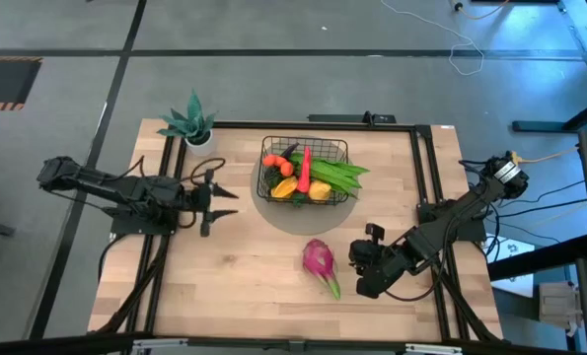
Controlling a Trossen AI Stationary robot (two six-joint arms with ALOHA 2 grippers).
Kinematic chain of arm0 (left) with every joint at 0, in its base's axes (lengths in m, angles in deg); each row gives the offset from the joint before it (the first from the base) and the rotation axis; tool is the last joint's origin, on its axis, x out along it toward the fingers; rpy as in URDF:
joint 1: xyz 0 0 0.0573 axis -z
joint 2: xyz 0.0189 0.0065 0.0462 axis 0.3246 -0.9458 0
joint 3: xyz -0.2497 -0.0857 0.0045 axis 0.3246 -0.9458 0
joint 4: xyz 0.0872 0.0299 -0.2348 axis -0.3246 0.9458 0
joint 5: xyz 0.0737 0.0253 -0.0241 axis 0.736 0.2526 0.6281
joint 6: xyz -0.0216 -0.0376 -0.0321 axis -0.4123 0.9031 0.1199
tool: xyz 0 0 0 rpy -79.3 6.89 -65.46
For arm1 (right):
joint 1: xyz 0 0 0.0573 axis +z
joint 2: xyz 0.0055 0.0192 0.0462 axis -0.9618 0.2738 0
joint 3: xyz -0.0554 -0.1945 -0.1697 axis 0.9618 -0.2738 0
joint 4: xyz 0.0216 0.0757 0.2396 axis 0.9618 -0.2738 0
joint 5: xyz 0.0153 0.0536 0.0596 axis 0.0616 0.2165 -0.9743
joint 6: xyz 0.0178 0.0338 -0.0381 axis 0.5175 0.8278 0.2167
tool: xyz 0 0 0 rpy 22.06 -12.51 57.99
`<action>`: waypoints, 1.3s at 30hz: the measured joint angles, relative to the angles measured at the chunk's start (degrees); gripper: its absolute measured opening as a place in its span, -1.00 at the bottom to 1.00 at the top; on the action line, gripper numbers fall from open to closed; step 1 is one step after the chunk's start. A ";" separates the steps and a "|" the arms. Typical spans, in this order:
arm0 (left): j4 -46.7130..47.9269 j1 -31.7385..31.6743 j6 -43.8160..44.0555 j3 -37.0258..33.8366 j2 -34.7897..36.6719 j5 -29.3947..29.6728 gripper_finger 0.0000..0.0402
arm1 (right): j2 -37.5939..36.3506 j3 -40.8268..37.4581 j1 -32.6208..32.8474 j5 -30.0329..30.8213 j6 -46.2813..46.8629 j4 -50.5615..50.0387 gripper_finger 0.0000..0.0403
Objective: Build produce basket
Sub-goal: Put the dragon fruit into the wire basket
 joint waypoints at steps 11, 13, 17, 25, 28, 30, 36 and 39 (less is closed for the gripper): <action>0.42 0.12 -1.83 -0.55 2.02 -2.78 -0.14 | 0.00 0.00 0.00 0.04 -0.02 0.12 -0.43; 0.42 0.12 -1.83 -0.55 2.01 -2.76 -0.14 | 0.00 0.00 0.00 0.06 -0.02 0.12 -0.43; 0.41 0.12 -1.83 -0.55 2.00 -2.76 -0.14 | 0.00 0.00 0.00 0.22 -0.66 0.23 -0.43; 0.94 0.07 -1.79 -0.77 6.07 -3.02 -0.14 | 0.00 0.00 -0.02 0.22 -1.20 0.29 -0.43; 1.26 0.05 -1.79 -0.75 11.03 -3.06 -0.14 | 0.00 0.00 -0.01 0.23 -1.29 0.29 -0.43; 1.53 0.03 -1.79 -0.75 14.18 -3.07 -0.14 | 0.00 0.00 -0.02 0.44 -1.31 0.29 -0.43; 2.79 -2.20 -1.81 -1.60 19.80 -3.14 -0.14 | -0.02 0.00 -0.02 2.22 -1.33 0.44 -0.43; 1.87 -3.48 -1.85 -4.67 23.49 -3.14 -0.14 | -0.02 0.00 -0.02 2.25 -1.33 0.76 -0.43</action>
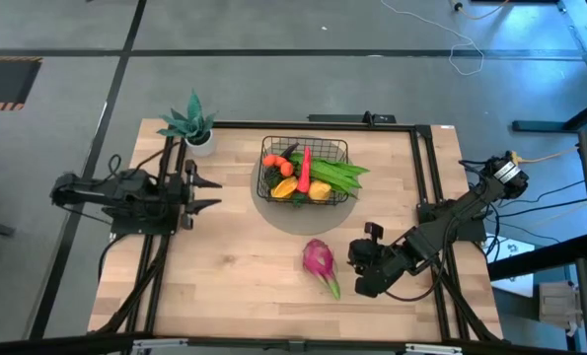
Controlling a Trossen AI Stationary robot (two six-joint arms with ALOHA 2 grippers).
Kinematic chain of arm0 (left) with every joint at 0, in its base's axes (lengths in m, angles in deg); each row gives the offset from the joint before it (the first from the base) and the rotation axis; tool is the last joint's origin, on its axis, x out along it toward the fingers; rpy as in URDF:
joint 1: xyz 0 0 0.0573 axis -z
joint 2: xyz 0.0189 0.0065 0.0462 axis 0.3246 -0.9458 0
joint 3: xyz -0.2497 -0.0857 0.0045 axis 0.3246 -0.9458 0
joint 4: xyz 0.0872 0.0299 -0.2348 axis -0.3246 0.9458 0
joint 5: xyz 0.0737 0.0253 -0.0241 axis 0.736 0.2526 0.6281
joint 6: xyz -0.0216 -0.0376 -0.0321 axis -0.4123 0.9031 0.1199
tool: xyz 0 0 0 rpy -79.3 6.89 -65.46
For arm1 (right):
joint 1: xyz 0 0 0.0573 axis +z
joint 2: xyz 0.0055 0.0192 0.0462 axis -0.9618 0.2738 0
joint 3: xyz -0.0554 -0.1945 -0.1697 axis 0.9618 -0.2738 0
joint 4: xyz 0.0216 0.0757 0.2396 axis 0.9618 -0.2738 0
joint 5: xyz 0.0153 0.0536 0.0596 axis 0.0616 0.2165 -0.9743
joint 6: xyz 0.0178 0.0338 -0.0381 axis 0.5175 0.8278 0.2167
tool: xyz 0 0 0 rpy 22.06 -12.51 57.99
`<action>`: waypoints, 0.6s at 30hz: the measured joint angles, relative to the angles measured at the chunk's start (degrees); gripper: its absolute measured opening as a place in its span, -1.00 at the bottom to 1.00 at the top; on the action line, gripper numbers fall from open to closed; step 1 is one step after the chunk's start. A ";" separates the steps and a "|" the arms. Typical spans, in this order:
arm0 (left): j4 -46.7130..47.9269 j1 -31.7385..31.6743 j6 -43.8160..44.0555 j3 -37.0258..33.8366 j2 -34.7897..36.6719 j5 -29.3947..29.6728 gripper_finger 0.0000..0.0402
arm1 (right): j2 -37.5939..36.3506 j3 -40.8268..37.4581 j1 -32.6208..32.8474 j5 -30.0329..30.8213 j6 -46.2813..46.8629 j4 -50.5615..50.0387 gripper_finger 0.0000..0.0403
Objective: Build produce basket
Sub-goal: Put the dragon fruit into the wire basket
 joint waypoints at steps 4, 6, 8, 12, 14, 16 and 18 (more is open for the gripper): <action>-5.31 -0.81 0.04 -6.04 6.22 0.01 -0.14 | 0.00 0.00 0.00 -0.04 0.01 0.01 -0.43; -9.35 -0.81 -0.01 -8.13 6.42 -0.02 -0.14 | 0.00 0.00 0.00 -0.09 0.02 0.08 -0.43; -13.50 -0.81 -0.01 -9.96 6.47 -0.06 -0.14 | -0.01 0.00 0.00 -0.13 0.02 0.21 -0.43; -20.90 -0.79 0.00 -12.59 6.48 0.03 -0.14 | -0.04 0.02 0.00 -0.11 0.02 0.71 -0.43; -23.96 -0.79 0.03 -13.39 6.33 -0.06 -0.14 | -0.04 0.02 0.00 -0.11 0.02 0.97 -0.43; -23.58 -0.79 0.05 -13.29 6.48 0.00 -0.14 | -0.04 0.02 0.00 -0.09 0.02 1.28 -0.43; -21.74 -0.79 0.04 -13.41 6.41 -0.02 -0.14 | -0.04 0.02 0.00 -0.06 0.02 1.71 -0.43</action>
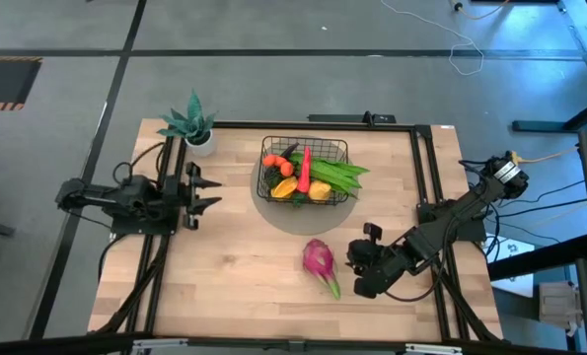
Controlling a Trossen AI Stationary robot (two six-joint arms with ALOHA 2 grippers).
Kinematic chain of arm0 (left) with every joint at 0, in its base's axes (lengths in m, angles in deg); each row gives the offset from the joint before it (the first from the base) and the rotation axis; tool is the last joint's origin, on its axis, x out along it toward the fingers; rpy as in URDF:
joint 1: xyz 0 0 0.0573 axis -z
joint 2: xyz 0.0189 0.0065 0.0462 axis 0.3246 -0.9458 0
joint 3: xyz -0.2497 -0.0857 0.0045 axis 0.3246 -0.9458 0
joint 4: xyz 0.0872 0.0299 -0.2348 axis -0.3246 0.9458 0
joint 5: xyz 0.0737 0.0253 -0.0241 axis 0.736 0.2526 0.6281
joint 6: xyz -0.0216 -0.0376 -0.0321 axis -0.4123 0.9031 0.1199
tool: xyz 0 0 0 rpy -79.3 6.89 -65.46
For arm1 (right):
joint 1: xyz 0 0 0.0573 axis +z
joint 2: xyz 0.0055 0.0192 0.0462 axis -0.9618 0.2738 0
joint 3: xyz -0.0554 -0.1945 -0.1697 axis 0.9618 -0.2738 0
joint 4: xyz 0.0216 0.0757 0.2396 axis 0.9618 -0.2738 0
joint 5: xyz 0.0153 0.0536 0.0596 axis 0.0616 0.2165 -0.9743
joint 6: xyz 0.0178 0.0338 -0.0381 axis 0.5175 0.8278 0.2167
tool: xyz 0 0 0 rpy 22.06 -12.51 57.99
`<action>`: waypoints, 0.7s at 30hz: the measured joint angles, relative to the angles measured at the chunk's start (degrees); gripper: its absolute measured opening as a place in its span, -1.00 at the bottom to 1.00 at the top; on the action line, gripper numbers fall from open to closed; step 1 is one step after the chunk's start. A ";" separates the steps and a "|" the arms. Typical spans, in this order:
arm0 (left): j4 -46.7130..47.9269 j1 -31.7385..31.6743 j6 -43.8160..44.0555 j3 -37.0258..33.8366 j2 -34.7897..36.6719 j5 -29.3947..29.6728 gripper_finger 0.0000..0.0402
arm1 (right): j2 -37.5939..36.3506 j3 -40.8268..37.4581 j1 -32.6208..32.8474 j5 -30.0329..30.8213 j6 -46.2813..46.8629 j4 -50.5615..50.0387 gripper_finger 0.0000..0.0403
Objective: Build produce basket
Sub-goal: Put the dragon fruit into the wire basket
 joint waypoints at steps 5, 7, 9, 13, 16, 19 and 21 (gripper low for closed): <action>5.61 -0.01 0.00 0.00 -0.01 0.02 -0.14 | 0.00 0.00 0.00 2.34 0.00 1.65 -0.43; 6.05 0.00 -0.04 0.00 0.13 0.05 -0.14 | 0.00 0.00 0.00 2.32 0.02 1.69 -0.43; 7.25 -0.01 0.00 0.00 0.09 0.04 -0.14 | 0.00 0.00 0.00 2.31 0.01 1.71 -0.43; 10.19 -0.01 -0.04 0.00 0.05 0.03 -0.14 | 0.00 0.00 0.00 2.31 0.18 2.15 -0.43; 11.31 -0.02 -0.02 0.00 0.05 0.02 -0.14 | 0.00 0.00 0.00 2.33 0.13 3.58 -0.43; 11.49 -0.01 -0.03 0.00 0.05 0.03 -0.14 | 0.00 0.00 0.00 2.31 0.20 5.74 -0.43; 12.78 0.00 -0.02 0.00 0.05 0.02 -0.14 | 0.00 0.00 0.00 1.78 0.24 7.49 -0.43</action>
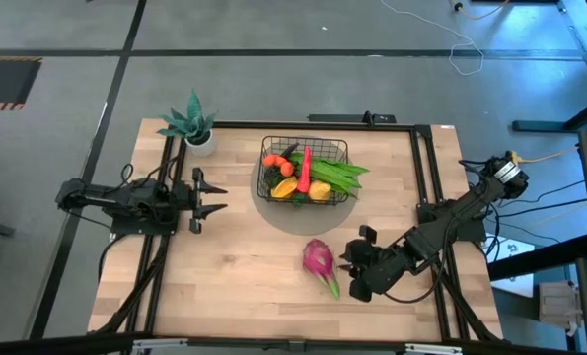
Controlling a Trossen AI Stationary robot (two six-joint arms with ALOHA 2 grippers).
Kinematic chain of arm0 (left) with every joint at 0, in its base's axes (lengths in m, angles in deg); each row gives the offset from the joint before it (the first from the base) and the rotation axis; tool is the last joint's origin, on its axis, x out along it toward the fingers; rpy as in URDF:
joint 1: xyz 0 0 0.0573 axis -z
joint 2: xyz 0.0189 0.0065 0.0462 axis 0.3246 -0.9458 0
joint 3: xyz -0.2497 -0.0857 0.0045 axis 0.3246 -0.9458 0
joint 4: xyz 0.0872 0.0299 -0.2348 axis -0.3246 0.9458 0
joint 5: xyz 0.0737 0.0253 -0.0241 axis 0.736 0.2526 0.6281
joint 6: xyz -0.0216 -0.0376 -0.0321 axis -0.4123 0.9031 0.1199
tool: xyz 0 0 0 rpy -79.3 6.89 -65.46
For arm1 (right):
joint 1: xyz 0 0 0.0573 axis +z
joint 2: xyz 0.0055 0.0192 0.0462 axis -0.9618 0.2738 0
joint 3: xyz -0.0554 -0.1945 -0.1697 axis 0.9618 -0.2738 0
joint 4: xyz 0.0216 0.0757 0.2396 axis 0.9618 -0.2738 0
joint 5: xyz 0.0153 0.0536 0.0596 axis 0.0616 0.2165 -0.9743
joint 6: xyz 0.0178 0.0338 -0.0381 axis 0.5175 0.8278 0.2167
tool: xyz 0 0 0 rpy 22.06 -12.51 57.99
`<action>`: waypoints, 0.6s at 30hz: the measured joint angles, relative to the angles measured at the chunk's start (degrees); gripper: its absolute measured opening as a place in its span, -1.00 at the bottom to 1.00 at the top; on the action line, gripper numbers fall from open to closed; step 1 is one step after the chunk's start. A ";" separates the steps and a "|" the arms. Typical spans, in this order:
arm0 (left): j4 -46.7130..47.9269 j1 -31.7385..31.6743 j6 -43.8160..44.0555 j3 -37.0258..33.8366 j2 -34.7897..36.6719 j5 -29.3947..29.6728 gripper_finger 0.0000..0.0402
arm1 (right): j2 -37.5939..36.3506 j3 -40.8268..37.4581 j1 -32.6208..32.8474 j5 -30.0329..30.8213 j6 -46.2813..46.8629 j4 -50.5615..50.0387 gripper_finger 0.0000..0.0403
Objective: Build produce basket
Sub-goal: Put the dragon fruit into the wire basket
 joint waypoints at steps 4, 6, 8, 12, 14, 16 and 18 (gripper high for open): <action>3.13 0.00 0.00 0.00 0.00 -0.01 -0.14 | 0.35 0.01 0.00 -4.23 -0.38 4.26 -0.43; 3.48 0.00 -0.02 0.00 -0.02 -0.01 -0.14 | 1.64 0.02 0.07 -5.87 -2.05 6.37 -0.43; 3.36 0.00 -0.02 0.00 0.00 -0.01 -0.14 | 3.86 0.02 0.11 -7.14 -3.95 9.07 -0.43; 3.41 0.00 -0.02 0.00 0.00 0.01 -0.14 | 9.44 0.02 0.11 -10.27 -3.94 13.62 -0.43; 3.38 0.00 0.00 0.00 0.00 0.00 -0.14 | 11.93 0.10 0.11 -11.12 -0.55 12.80 -0.43; 3.35 0.00 0.00 0.00 0.00 -0.01 -0.14 | 14.08 0.46 0.13 -11.67 3.55 10.98 -0.43; 3.32 0.00 -0.02 0.00 0.00 0.01 -0.14 | 15.41 0.52 0.13 -11.67 7.15 10.04 -0.43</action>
